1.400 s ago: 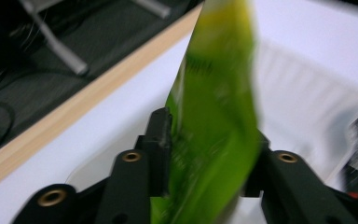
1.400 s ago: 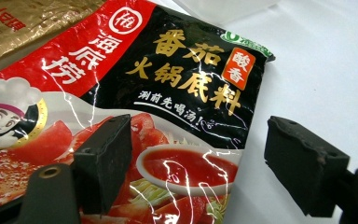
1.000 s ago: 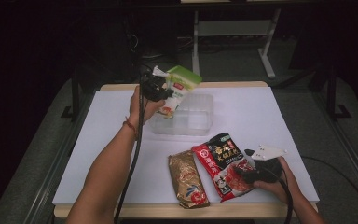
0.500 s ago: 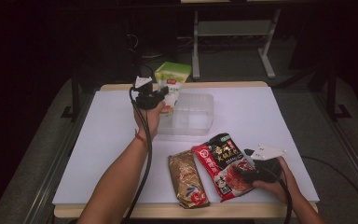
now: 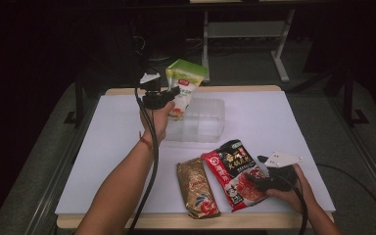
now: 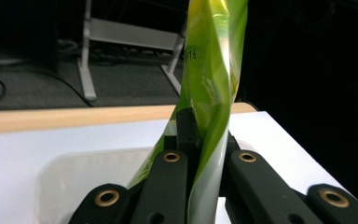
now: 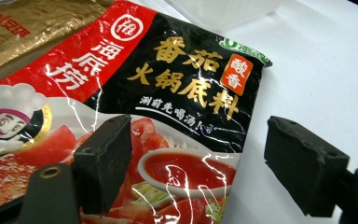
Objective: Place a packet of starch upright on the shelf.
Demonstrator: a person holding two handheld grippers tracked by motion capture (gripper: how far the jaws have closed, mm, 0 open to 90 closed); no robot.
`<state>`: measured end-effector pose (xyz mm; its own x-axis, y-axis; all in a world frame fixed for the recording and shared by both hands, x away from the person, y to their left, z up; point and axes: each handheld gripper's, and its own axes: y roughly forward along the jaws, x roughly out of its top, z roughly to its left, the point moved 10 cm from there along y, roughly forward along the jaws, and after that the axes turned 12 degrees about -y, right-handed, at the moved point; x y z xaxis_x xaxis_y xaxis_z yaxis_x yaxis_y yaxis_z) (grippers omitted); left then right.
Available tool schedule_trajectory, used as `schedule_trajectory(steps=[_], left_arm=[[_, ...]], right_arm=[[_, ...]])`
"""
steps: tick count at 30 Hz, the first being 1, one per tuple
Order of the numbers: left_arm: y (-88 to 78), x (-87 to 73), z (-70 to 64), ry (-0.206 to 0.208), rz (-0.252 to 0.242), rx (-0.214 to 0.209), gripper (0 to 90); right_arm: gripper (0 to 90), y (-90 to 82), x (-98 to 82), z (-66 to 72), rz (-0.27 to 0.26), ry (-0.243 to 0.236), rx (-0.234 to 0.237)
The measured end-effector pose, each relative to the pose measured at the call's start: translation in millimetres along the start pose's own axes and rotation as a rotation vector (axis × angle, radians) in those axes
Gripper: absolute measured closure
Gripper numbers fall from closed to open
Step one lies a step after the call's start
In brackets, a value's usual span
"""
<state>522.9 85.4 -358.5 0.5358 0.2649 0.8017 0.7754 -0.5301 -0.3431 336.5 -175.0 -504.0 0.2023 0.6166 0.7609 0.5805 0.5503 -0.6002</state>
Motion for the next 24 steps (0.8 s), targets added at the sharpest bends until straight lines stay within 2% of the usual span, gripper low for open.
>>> schedule_trajectory(steps=[1,4,6,8,9,10,12,14,15,17,21,22,24], left_arm=[[-0.5,-0.1,0.0,-0.005,-0.005,-0.003,87.2],[2.9,-8.2,7.4,-0.053,-0.006,0.002,87.0],[9.8,-19.7,18.4,-0.041,0.007,0.031,86.6],[15.2,-30.7,29.4,-0.048,0.026,0.032,85.8],[15.6,-33.6,35.8,-0.049,0.015,0.050,85.3],[15.2,-36.4,39.9,-0.037,0.027,0.042,83.6],[10.9,-40.5,47.4,0.026,0.040,0.030,83.9],[8.5,-48.7,55.3,0.085,0.078,0.034,80.5],[6.2,-50.3,57.9,0.111,0.079,0.029,78.8],[3.0,-53.4,59.3,0.162,0.091,0.020,76.7],[-2.2,-55.2,54.9,0.267,0.109,0.045,75.8],[-2.6,-55.9,54.5,0.281,0.114,0.038,75.6],[-3.3,-56.3,56.1,0.274,0.122,0.020,74.1]], right_arm=[[22.4,0.0,0.0,0.0,0.000,0.000,0.000],[22.4,0.0,1.3,1.4,0.000,-0.009,0.001],[22.4,-0.3,2.9,2.4,-0.004,-0.018,0.000],[22.4,-0.8,3.2,3.2,-0.003,-0.016,0.000],[22.4,-0.9,3.2,3.4,-0.004,-0.018,0.001],[22.3,-1.3,3.3,3.5,-0.005,-0.020,0.000],[22.4,-1.9,2.9,3.0,-0.009,-0.015,0.000],[22.3,-1.4,2.0,1.7,-0.006,-0.013,-0.002],[22.4,-1.3,1.9,1.3,-0.005,-0.011,-0.003],[22.4,-1.1,2.2,1.3,-0.004,-0.012,-0.004],[22.4,-1.0,3.7,1.9,-0.004,-0.019,-0.008],[22.4,-1.1,4.0,2.4,-0.004,-0.016,-0.007],[22.4,-0.9,3.4,2.5,0.000,-0.019,-0.006]])
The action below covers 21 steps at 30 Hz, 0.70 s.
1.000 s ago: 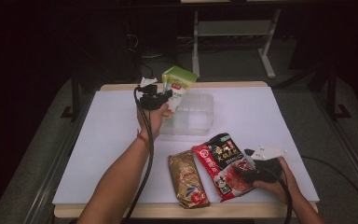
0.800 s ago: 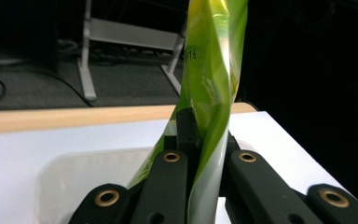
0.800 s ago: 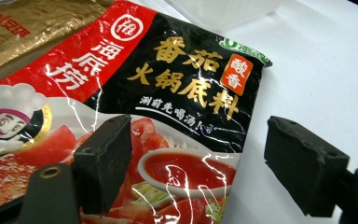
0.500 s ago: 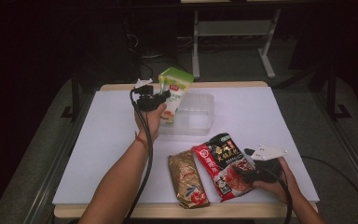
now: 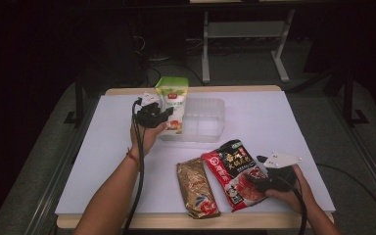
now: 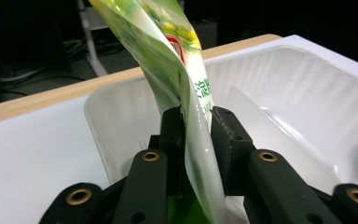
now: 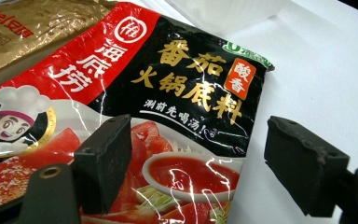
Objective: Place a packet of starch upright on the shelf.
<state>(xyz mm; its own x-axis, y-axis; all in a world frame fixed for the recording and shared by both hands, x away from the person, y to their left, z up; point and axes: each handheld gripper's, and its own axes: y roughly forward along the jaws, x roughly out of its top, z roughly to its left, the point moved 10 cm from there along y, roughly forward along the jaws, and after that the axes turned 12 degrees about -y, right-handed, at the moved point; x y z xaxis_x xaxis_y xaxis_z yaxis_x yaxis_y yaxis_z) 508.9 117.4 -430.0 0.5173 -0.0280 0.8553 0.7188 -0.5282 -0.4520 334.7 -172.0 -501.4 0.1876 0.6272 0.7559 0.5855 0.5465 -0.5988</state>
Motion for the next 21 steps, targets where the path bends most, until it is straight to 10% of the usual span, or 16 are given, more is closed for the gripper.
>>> schedule_trajectory(steps=[9,21], left_arm=[[-4.9,-4.6,3.0,0.045,0.049,-0.068,63.1],[-8.8,-14.9,-1.8,0.176,0.177,-0.107,70.6]], right_arm=[[22.4,-0.2,-3.0,-0.1,0.006,0.000,0.003],[22.3,0.7,-4.2,2.9,0.020,-0.009,0.012]])
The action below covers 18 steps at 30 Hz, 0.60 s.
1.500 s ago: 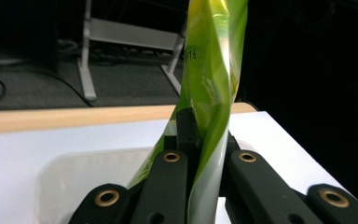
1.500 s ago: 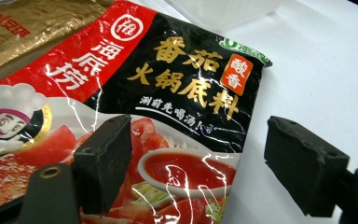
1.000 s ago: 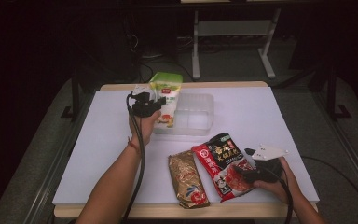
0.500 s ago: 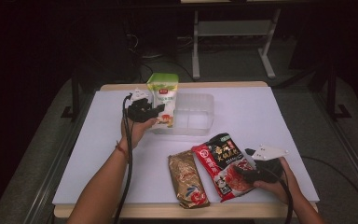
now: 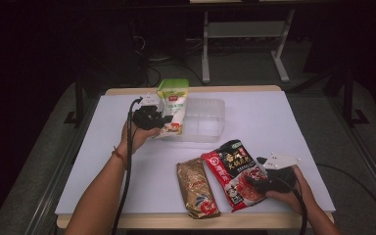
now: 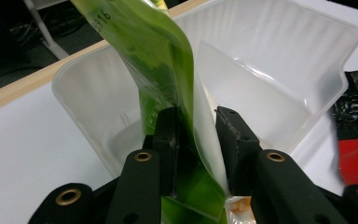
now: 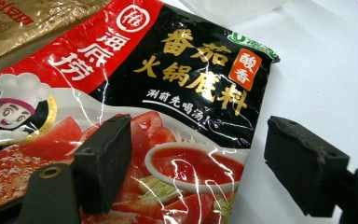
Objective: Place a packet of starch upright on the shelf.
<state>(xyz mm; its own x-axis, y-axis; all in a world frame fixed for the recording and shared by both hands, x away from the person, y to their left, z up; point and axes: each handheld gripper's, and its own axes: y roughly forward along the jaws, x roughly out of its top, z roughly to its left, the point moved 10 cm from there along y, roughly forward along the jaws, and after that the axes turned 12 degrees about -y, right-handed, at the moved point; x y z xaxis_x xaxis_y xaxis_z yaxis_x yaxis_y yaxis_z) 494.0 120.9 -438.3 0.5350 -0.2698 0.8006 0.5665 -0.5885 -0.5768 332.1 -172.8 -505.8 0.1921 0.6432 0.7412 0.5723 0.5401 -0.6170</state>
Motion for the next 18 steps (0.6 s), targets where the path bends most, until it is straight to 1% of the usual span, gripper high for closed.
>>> schedule_trajectory(steps=[2,4,5,8,10,11,14,16,17,18], left_arm=[[4.8,0.1,0.8,0.008,-0.006,0.019,71.8],[9.3,0.1,0.6,0.030,0.002,0.035,72.9],[11.2,0.1,0.2,0.030,0.006,0.039,72.9],[17.1,0.0,0.6,0.050,0.025,0.045,73.0],[19.9,0.0,1.5,0.044,0.032,0.040,72.7],[21.1,0.1,2.2,0.053,0.036,0.045,72.6],[22.6,-0.3,2.1,0.056,0.035,0.047,72.4],[22.3,-0.1,2.6,0.049,0.034,0.043,72.3],[21.9,0.5,2.7,0.046,0.043,0.037,69.6],[22.1,1.6,3.0,0.042,0.045,0.034,69.6]], right_arm=[[22.4,0.0,0.3,0.3,-0.002,0.000,0.000],[22.4,0.5,0.1,0.6,0.000,0.000,0.002],[22.4,0.5,0.3,0.8,-0.001,-0.001,0.003],[22.3,0.5,0.6,1.4,-0.001,0.000,0.005],[22.4,0.6,0.5,1.4,-0.003,0.001,0.005],[22.3,0.8,0.5,1.4,-0.003,0.001,0.006],[22.3,0.9,0.7,1.7,-0.003,0.000,0.006],[22.4,0.7,0.7,1.9,-0.004,0.001,0.007],[22.4,1.0,0.6,1.6,-0.004,0.003,0.007],[22.4,1.0,0.6,1.6,-0.004,0.003,0.007]])
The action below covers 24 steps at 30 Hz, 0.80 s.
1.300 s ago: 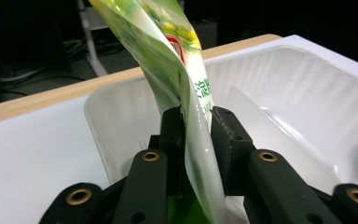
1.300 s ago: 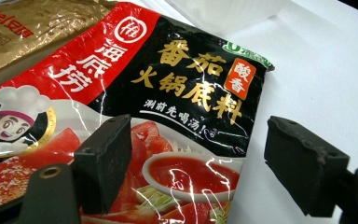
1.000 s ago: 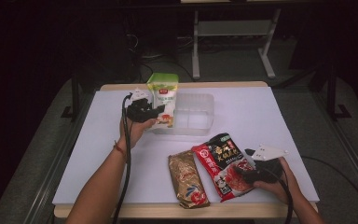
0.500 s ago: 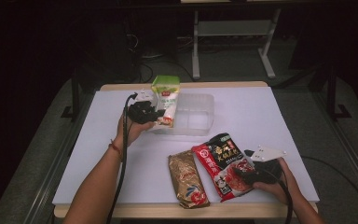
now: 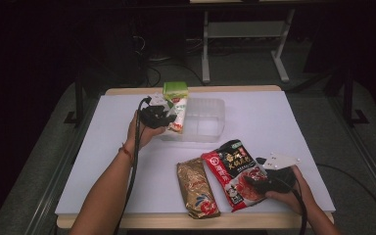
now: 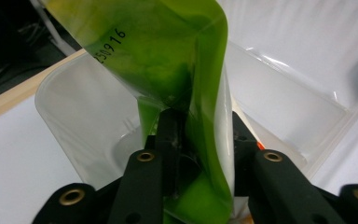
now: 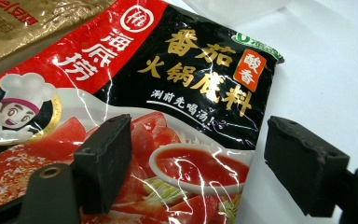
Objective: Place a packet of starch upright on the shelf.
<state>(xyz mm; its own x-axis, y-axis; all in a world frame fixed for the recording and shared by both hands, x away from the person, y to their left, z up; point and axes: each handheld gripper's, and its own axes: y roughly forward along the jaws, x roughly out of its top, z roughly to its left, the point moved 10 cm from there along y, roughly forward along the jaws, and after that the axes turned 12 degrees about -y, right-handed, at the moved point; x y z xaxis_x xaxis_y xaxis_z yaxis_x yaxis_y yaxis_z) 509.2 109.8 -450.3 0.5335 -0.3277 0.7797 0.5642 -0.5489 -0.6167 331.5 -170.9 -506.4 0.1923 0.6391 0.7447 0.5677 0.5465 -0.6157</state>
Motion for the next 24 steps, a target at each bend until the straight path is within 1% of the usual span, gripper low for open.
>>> schedule_trajectory(steps=[1,2,3,4,5,6,7,8,9,10,12,13,15,17,18,19,20,22,23,24], left_arm=[[0.2,2.0,1.2,0.004,0.001,0.008,56.9],[0.3,5.0,3.0,0.012,-0.003,0.026,56.9],[0.1,9.1,4.6,0.005,-0.020,0.034,50.6],[0.1,13.7,5.9,-0.025,-0.033,0.022,46.8],[0.9,17.2,9.4,-0.036,-0.039,0.041,43.5],[2.3,20.4,13.5,-0.040,-0.042,0.070,38.0],[4.6,22.5,15.6,-0.049,-0.037,0.077,32.9],[7.5,23.9,16.4,-0.060,-0.028,0.069,30.5],[10.7,25.0,17.6,-0.060,-0.020,0.072,27.0],[13.7,26.1,18.1,-0.050,-0.014,0.073,26.0],[19.7,27.6,16.5,-0.054,-0.003,0.057,24.4],[24.1,27.3,15.5,-0.058,0.014,0.044,23.0],[29.0,27.2,12.6,-0.072,0.032,0.018,23.5],[31.2,29.5,9.7,-0.077,0.041,0.014,29.0],[31.0,30.0,8.8,-0.069,0.046,0.011,38.1],[30.6,29.9,8.6,-0.064,0.066,0.021,45.4],[29.4,31.3,7.9,-0.066,0.072,0.025,48.7],[26.9,34.1,6.2,-0.063,0.065,0.024,60.9],[26.2,35.1,5.4,-0.070,0.059,0.024,69.2],[25.0,36.4,4.5,-0.065,0.054,0.027,69.2]], right_arm=[[22.4,0.2,0.0,0.1,0.000,0.001,0.000],[22.4,0.2,0.0,0.1,0.000,0.001,0.000],[22.4,0.1,-0.1,0.1,0.001,-0.001,0.000],[22.4,-0.1,0.0,0.3,0.000,-0.002,0.001],[22.3,-0.4,-0.1,0.3,0.001,-0.002,0.001],[22.4,-0.4,-0.2,0.1,0.001,-0.001,0.001],[22.3,-0.3,-0.3,-0.1,0.001,-0.001,0.000],[22.4,0.0,-0.4,-0.2,0.000,0.000,0.002],[22.3,0.1,-0.4,0.0,0.000,0.001,0.003],[22.4,0.1,-0.4,0.1,0.000,0.001,0.003],[22.3,-0.3,-0.6,0.2,-0.001,-0.002,0.006],[22.4,-0.5,-0.6,0.2,-0.002,-0.003,0.006],[22.3,-0.8,-1.0,-0.1,-0.002,0.002,0.006],[22.4,-0.8,-1.0,-0.1,-0.003,0.003,0.007],[22.4,-0.6,-1.0,-0.1,-0.004,0.002,0.008],[22.4,-0.5,-0.9,0.2,-0.004,0.003,0.010],[22.4,-0.5,-0.8,0.5,-0.004,0.001,0.011],[22.4,-0.5,-0.2,1.2,-0.004,-0.002,0.013],[22.4,-0.4,0.1,1.8,-0.004,-0.004,0.014],[22.4,-0.4,0.1,1.8,-0.004,-0.004,0.014]])
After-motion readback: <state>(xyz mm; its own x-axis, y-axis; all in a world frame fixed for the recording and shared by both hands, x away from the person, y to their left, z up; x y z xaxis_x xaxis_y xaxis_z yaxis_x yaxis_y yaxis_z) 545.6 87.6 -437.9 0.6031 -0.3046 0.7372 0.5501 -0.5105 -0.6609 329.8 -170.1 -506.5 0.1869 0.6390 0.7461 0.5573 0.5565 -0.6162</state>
